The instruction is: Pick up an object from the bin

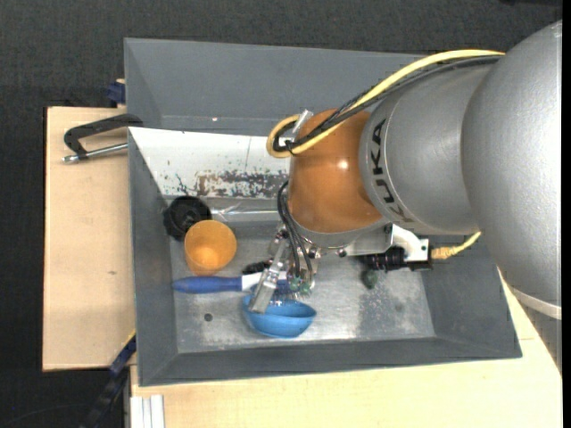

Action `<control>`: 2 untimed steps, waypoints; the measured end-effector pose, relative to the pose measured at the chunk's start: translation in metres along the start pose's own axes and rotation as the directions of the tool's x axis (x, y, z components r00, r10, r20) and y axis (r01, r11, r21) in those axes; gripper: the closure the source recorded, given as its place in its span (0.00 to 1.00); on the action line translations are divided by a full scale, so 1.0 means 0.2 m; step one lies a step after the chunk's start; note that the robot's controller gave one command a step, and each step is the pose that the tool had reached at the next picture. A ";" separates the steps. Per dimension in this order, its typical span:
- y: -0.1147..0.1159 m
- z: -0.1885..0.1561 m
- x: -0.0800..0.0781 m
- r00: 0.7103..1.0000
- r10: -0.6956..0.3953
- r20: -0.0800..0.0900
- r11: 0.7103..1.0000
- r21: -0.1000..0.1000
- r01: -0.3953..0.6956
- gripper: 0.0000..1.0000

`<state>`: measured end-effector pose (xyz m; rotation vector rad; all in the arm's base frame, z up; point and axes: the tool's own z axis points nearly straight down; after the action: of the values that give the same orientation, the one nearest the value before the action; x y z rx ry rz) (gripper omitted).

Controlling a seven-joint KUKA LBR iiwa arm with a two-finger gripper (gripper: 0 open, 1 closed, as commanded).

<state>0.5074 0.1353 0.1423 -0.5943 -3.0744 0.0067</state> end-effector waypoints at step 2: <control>-0.20 0.36 -0.06 0.977 -0.213 0.011 0.977 -0.005 0.213 1.00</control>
Offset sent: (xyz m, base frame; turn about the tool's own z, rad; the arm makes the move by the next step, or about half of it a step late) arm -0.0053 -0.0423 -0.0723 -0.2151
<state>0.5028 0.0937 0.0707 -0.2623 -3.1312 -0.0021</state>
